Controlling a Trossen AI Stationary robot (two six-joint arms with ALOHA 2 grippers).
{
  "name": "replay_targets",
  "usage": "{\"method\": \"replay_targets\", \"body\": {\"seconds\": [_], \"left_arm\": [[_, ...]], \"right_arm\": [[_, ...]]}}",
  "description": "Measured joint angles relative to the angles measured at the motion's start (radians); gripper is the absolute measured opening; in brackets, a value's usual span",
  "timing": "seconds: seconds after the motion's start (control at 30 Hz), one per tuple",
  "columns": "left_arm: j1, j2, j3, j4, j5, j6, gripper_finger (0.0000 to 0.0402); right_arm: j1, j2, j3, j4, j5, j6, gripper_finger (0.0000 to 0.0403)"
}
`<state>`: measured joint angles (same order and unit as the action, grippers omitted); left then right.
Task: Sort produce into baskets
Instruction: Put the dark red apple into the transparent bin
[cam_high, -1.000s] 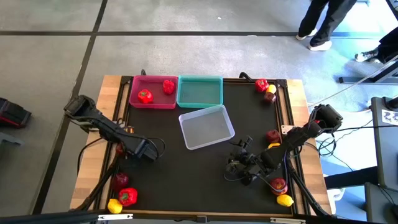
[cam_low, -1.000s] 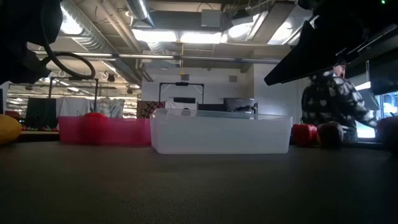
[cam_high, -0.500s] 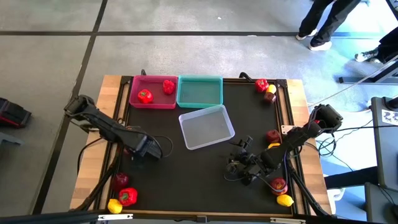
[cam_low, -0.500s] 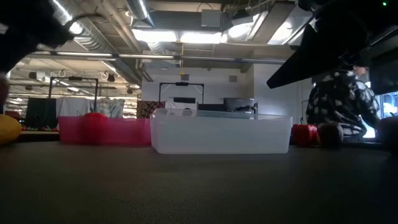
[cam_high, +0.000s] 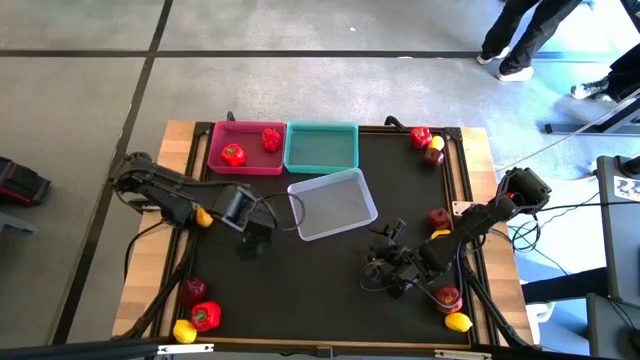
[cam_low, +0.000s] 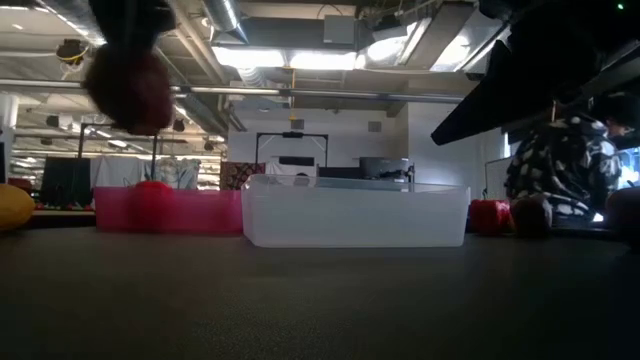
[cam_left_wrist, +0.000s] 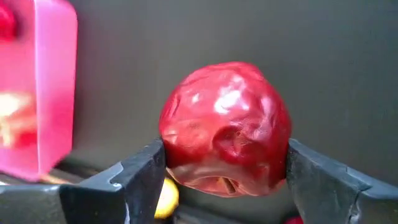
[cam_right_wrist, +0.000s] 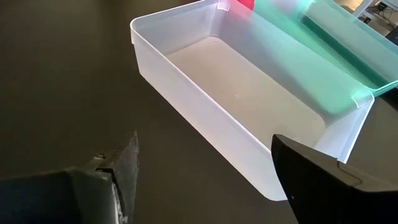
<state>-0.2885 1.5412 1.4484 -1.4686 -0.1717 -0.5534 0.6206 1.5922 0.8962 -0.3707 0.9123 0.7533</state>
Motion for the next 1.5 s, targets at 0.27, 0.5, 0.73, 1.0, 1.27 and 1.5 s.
{"method": "replay_targets", "body": {"seconds": [0.27,0.5,0.73,1.0,1.27,1.5], "left_arm": [[0.08,0.091,0.037,0.192,-0.035,0.176,0.0285],[0.15,0.14,0.037,0.367,-0.077,0.297,0.0285],[0.208,0.198,0.037,0.447,-0.099,0.38,0.0285],[0.214,0.276,0.037,0.416,-0.1,0.43,0.0285],[0.196,0.266,0.037,0.401,-0.1,0.425,0.0285],[0.19,0.265,0.037,0.357,-0.1,0.408,0.0285]], "right_arm": [[-0.125,-0.021,0.092,-0.204,-0.135,0.017,0.0292],[-0.278,-0.091,0.112,-0.515,-0.147,0.187,0.0292],[-0.451,-0.114,0.107,-0.531,-0.259,0.144,0.0292],[-0.511,-0.085,0.044,-0.401,-0.449,0.06,0.0292],[-0.505,-0.084,0.011,-0.367,-0.538,0.115,0.0292],[-0.442,-0.083,0.01,-0.33,-0.636,0.159,0.0292]]}}
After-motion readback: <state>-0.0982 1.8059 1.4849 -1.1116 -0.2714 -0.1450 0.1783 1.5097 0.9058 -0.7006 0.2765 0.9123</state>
